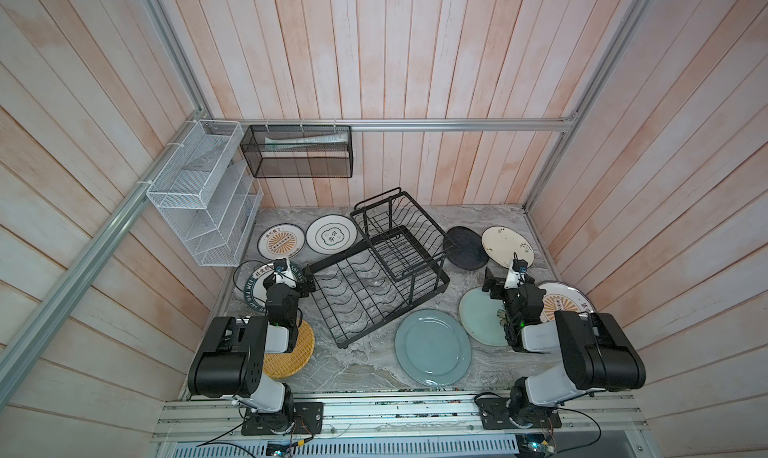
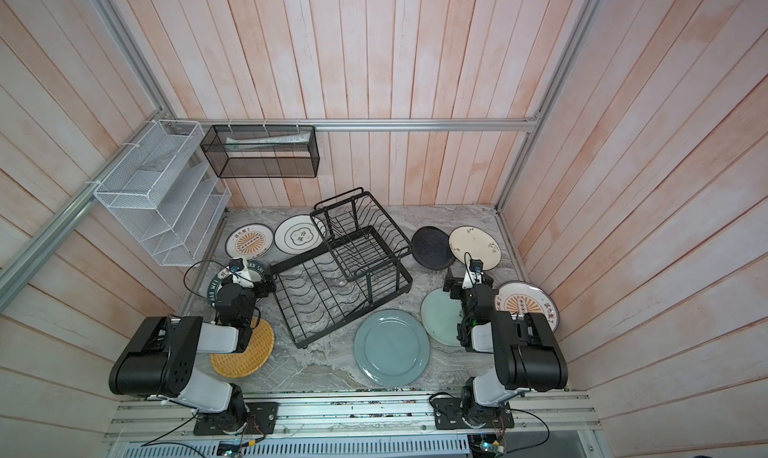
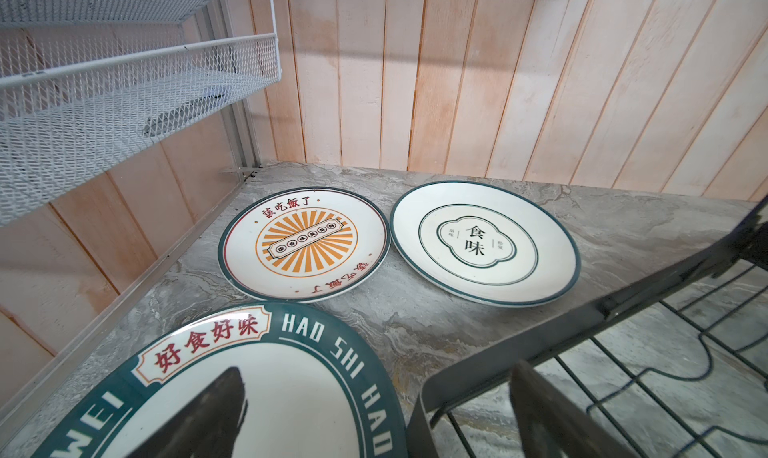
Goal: Load the plates into the dish rack
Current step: 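Reach both grippers down to opposite sides of the black wire dish rack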
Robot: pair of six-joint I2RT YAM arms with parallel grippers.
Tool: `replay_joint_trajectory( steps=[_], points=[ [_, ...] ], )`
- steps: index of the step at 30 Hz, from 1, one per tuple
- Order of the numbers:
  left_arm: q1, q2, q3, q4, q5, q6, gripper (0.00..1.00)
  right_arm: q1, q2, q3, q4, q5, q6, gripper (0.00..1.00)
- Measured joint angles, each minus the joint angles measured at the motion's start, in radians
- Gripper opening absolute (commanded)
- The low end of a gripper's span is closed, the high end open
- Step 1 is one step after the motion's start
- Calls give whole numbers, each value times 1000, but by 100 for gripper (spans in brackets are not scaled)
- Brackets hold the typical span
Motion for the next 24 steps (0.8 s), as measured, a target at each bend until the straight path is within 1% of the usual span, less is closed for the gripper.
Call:
replay_joint_trajectory(
  steps=[8,10,12,15,17,20,22,23,24],
  points=[
    [15,0,2,-4,23,0,100,-17,-4,0,1,5,15,98],
    [10,-7,5,-21,-5,-2,100,-17,-52,1,-52,27,22,98],
    [-2,-60,24,-108,-40,-5,100,-2,-163,21,-150,58,35,98],
    [-10,-190,92,-277,-93,-34,100,26,-249,91,-256,96,75,98],
    [-10,-278,162,-406,-138,-98,100,38,-288,140,-338,117,130,98],
    [-6,-439,294,-687,-211,-318,100,27,-349,211,-513,146,282,98],
    [3,-518,350,-853,-201,-455,100,-9,-374,268,-657,127,397,98],
    [10,-552,366,-922,-177,-513,100,-39,-382,299,-729,104,462,98],
    [22,-589,370,-977,-117,-555,100,-70,-389,320,-780,66,512,98]
  ],
)
